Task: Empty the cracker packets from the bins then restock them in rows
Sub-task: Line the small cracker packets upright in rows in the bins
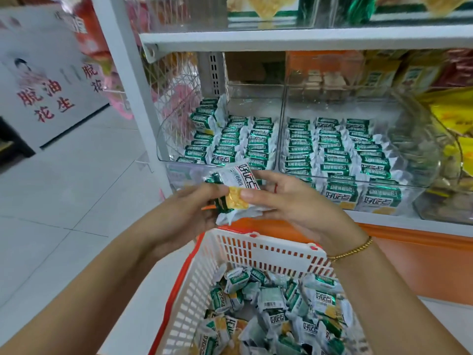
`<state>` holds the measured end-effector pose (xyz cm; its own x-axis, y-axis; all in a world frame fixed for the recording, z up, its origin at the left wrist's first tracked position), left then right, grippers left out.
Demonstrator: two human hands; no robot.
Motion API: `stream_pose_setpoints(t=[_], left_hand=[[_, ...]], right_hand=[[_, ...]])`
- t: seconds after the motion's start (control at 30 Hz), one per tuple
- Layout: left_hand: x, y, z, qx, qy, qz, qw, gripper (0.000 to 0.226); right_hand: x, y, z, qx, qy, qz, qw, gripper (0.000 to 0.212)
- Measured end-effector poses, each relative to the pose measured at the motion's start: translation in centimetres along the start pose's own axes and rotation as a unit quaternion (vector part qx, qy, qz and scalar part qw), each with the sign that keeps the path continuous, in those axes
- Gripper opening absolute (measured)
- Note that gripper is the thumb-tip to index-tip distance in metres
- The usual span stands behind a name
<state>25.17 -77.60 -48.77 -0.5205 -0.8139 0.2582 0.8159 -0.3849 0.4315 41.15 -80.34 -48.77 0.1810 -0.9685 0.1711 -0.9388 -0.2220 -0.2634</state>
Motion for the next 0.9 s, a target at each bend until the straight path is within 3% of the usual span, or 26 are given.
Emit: stream_pose_setpoints(t=[0.07, 0.2, 0.23, 0.3, 0.33, 0.4, 0.53, 0.67, 0.7, 0.8, 0.9], left_hand=[[-0.8, -0.4, 1.4, -0.043, 0.03, 0.013, 0.999, 0.019], [-2.1, -1.8, 3.6, -0.108, 0.114, 0.082, 0.984, 0.024], [-2.4, -2.7, 4.1, -0.161, 0.148, 0.131, 0.967, 0.025], [-3.0, -4.7, 4.9, -0.346, 0.198, 0.224, 0.889, 0.038], [-3.2, -5.4, 5.0, -0.425, 0.208, 0.24, 0.848, 0.043], [-3.9, -6.4, 4.7, -0.5, 0.211, 0.231, 0.808, 0.044], [-5.0, -7.0, 4.2, -0.552, 0.197, 0.22, 0.78, 0.037], [-5.3, -7.3, 4.7, -0.575, 0.2, 0.233, 0.758, 0.033], [-5.3, -7.3, 4.8, -0.583, 0.202, 0.234, 0.751, 0.033], [-5.5, -7.4, 5.2, -0.601, 0.202, 0.237, 0.736, 0.032], [-5.5, -7.4, 5.3, -0.606, 0.205, 0.236, 0.731, 0.032]], right_hand=[[-1.4, 0.2, -0.7, 0.002, 0.003, -0.008, 1.0, 0.052], [-5.7, -0.3, -2.4, 0.0, 0.009, 0.023, 1.0, 0.047], [-7.1, -0.8, -3.2, 0.022, 0.009, 0.044, 0.999, 0.046], [-10.5, -2.2, -4.7, 0.113, -0.003, 0.089, 0.99, 0.052], [-12.3, -2.6, -5.5, 0.17, -0.008, 0.099, 0.98, 0.052], [-15.4, -2.6, -7.2, 0.295, -0.009, 0.097, 0.95, 0.043], [-20.7, -1.0, -8.4, 0.467, 0.003, 0.043, 0.883, 0.048], [-23.7, -0.4, -8.8, 0.533, 0.047, 0.013, 0.845, 0.043], [-24.1, -0.5, -9.0, 0.539, 0.042, 0.02, 0.841, 0.042], [-25.1, -1.2, -9.1, 0.551, 0.015, 0.099, 0.829, 0.073], [-25.2, -1.3, -8.9, 0.527, -0.009, 0.148, 0.837, 0.086]])
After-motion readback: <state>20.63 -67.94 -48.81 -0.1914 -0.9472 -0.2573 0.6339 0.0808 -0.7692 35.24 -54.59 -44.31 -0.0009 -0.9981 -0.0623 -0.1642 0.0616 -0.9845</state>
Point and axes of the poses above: each hand's wrist, its own x-axis away from the middle knuckle, its own y-axis out of the palm, z = x × y, the point moved 4 cm from there along -x, towards the middle knuckle, and after that the axes turned 14 degrees about x, right-handed, at the moved point
